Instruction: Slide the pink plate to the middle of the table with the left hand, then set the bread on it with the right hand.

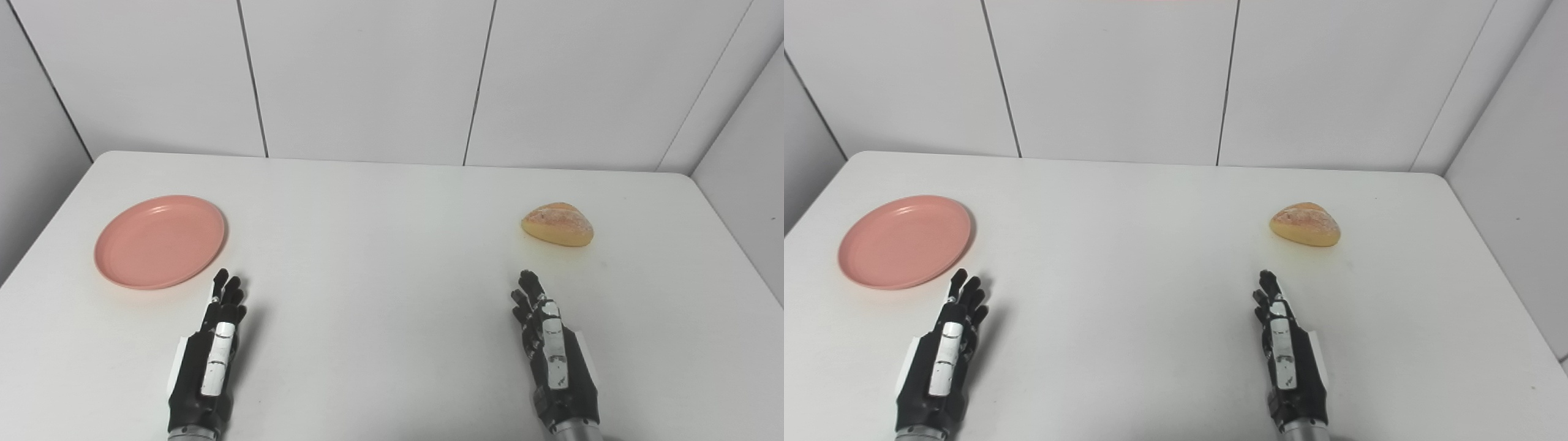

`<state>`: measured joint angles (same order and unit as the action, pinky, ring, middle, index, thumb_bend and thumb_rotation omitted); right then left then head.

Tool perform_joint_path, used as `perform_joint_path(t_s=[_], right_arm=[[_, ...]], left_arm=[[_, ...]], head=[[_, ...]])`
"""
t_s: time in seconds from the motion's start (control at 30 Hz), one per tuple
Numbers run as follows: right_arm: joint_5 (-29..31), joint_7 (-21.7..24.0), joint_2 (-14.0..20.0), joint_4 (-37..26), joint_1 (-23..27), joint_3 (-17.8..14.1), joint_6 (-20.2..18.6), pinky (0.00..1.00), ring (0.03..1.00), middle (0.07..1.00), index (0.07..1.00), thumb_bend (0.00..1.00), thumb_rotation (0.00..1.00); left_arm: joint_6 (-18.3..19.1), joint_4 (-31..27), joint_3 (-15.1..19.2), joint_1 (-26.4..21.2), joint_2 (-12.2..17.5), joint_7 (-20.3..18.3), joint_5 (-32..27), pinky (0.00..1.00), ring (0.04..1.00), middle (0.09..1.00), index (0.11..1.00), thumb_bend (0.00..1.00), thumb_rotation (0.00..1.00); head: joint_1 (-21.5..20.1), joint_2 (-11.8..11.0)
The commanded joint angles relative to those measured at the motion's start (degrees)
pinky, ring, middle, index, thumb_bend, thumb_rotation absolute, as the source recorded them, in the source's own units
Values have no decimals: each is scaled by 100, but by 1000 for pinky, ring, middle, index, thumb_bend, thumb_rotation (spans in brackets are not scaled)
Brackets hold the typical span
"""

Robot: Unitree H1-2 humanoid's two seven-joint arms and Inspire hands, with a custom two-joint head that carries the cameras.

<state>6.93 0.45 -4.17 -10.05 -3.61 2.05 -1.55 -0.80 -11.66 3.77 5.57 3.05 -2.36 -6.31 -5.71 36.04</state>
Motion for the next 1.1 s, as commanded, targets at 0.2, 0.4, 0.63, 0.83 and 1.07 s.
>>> perform_joint_path(t_s=[0.2, 0.4, 0.63, 0.83, 1.07], right_arm=[[39, 72, 9, -137, 53, 10, 74, 1000, 952, 961, 926, 808, 984], [31, 64, 3, -149, 50, 12, 55, 1000, 950, 959, 925, 810, 984], [37, 79, 14, -86, 44, 7, 127, 1000, 944, 955, 924, 815, 981], [120, 164, 116, 72, 39, -59, 237, 1000, 949, 963, 932, 822, 997], [307, 319, 265, 361, 44, -188, 447, 1000, 957, 969, 943, 816, 991]], left_arm=[[-11, -117, -40, -35, -12, -22, -10, 1000, 1000, 1000, 1000, 684, 885], [45, -137, -27, -35, -7, -15, -22, 1000, 1000, 1000, 1000, 672, 902], [-20, -59, -17, -34, -12, -20, -31, 1000, 1000, 1000, 1000, 671, 889], [-236, 145, -100, -35, -89, 13, 114, 1000, 1000, 1000, 1000, 695, 886], [-605, 528, -195, -61, -248, 72, 279, 1000, 993, 995, 1000, 697, 884]], head=[[5, -8], [3, -1], [93, -123], [408, -397], [718, -726]])
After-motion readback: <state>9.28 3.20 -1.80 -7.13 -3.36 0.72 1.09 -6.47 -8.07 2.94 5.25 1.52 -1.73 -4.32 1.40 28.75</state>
